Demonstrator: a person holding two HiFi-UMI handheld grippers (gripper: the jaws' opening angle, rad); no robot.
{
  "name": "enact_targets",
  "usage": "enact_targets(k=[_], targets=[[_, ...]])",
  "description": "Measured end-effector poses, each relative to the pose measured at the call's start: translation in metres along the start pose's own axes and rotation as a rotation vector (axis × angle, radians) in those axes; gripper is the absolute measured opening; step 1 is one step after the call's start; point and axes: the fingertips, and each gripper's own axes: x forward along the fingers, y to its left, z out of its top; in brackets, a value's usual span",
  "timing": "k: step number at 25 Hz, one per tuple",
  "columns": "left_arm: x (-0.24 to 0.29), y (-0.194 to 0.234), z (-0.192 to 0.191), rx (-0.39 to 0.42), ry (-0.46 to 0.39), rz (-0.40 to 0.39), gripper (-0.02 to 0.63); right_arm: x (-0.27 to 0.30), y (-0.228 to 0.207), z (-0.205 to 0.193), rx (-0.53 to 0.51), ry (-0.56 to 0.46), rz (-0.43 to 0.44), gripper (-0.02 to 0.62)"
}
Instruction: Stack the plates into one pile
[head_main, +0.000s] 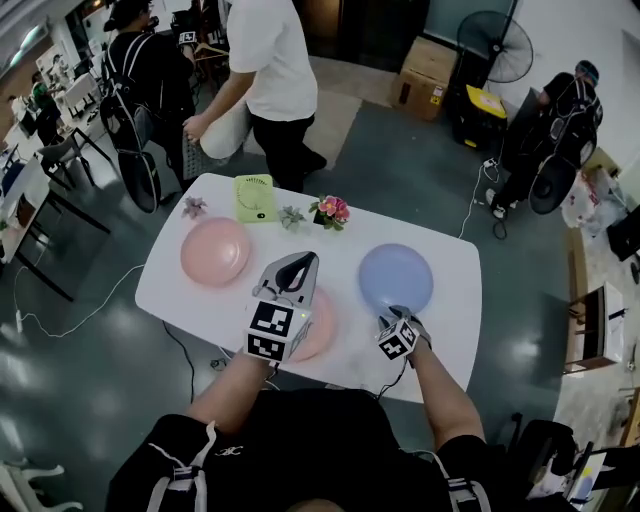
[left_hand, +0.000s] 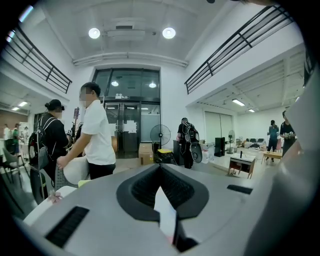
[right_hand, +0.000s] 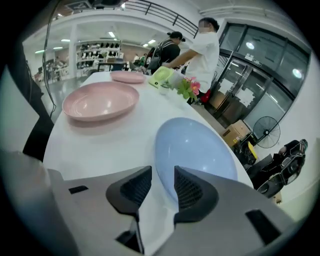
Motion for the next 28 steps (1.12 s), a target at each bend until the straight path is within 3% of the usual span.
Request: enact_targets(k=[4,10,20,28], targets=[[-0.003,0.006,-0.008,-0.006,0.017,0.023,0.012,0.012,-0.011,-0.020,-0.041,0.107,-0.037,0.143],[-0.009,0.007,-0.017,-0.011,0.037,0.043,0.012,0.023,-0.025,-0.037,-0.249,0.267,-0.118,0.089],[-0.025,0.016,-0.010,-0.012,0.025,0.074,0.012,0.013,-0.020,-0.019,-0.353,0.255,-0.142,0.049],[-0.039,0.023,-0.014,-0.013,0.019,0.070,0.012,-0.006,-0.021,0.006,-0.299,0.263,-0.171,0.035]])
